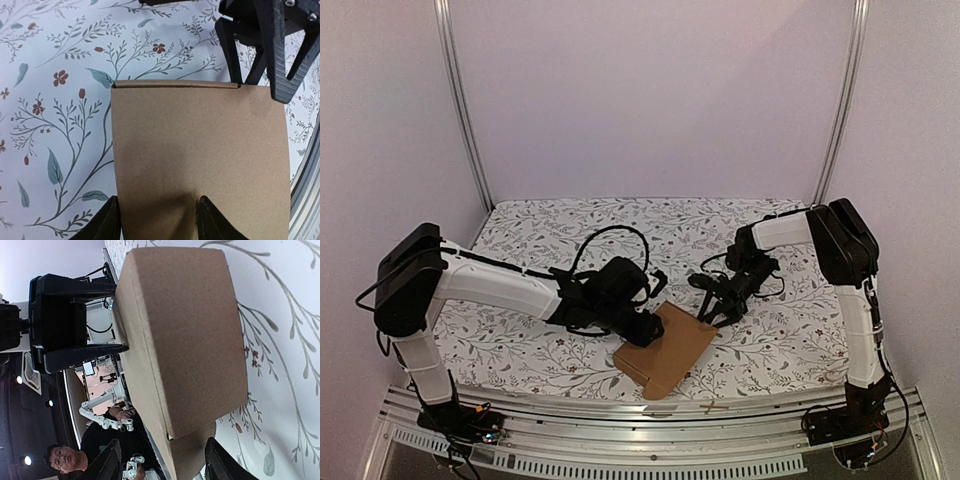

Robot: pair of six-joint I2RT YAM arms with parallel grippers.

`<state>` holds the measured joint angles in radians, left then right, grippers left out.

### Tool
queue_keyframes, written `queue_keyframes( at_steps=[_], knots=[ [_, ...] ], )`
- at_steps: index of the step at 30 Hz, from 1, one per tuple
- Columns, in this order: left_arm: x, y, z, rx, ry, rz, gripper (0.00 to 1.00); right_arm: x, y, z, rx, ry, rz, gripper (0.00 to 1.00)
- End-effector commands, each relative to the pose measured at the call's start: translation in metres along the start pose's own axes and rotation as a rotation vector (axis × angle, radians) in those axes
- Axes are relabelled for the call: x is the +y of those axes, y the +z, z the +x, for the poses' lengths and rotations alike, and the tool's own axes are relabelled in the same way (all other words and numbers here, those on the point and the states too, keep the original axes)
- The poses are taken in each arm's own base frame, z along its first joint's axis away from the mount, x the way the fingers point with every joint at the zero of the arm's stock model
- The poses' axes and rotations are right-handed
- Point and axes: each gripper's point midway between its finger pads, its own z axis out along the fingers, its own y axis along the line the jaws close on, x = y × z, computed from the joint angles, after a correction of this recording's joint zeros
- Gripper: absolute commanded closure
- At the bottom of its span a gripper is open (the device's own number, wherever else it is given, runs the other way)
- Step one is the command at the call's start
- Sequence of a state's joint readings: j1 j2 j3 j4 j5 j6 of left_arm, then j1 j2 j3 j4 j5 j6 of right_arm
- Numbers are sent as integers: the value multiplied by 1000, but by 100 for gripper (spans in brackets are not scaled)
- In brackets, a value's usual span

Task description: Fold the paper box

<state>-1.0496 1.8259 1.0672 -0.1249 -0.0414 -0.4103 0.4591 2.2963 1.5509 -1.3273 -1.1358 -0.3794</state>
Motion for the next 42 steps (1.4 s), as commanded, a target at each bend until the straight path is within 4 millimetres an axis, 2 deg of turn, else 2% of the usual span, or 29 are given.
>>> queue_keyframes(
  at_steps=[1,9,15,22,34,42],
  knots=[
    [17,13,28,99,23,-55,49,13,-8,17,35,-20,-22,46],
    [20,12,27,98,13,-47,50,-1,-12,14,14,-5,28,64],
    [25,12,28,102,4,-50,50,-7,-7,14,26,23,-8,65],
    [30,13,30,107,-11,-57,50,-2,2,21,58,1,-25,68],
    [32,16,31,110,-24,-52,50,-6,12,24,82,36,-49,97],
    [33,17,33,101,-14,-39,51,-9,16,24,86,64,-80,100]
  ],
)
